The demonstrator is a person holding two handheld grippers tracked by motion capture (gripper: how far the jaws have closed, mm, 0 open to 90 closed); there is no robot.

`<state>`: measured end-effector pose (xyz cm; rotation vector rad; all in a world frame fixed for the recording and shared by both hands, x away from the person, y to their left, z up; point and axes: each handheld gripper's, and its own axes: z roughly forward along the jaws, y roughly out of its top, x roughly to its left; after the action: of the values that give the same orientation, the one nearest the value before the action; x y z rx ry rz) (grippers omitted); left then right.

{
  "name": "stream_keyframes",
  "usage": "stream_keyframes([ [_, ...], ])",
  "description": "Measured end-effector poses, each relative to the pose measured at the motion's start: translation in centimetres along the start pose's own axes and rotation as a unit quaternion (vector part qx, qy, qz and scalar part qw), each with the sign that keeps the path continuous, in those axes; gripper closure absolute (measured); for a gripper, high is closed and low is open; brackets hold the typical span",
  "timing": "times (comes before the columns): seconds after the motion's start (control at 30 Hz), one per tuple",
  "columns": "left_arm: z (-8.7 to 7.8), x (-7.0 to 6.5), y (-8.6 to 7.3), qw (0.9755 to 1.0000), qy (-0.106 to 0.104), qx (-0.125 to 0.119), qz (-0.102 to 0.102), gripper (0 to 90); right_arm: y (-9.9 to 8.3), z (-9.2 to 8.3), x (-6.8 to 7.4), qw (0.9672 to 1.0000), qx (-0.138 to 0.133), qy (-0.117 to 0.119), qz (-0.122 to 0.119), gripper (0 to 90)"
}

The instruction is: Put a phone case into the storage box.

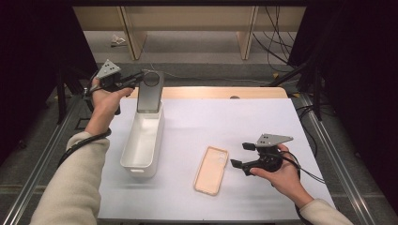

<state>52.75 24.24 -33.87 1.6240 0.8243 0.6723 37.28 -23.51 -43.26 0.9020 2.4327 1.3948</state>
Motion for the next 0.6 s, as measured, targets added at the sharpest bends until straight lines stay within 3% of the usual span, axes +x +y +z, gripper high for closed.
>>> stream_keyframes([
  [0.6, 0.7, 0.6, -1.8, 0.9998, 0.006, 0.012, -0.014, 81.6, 0.0, 0.0, 0.0, 1.0000, 0.002, 0.001, 0.000, 17.3],
])
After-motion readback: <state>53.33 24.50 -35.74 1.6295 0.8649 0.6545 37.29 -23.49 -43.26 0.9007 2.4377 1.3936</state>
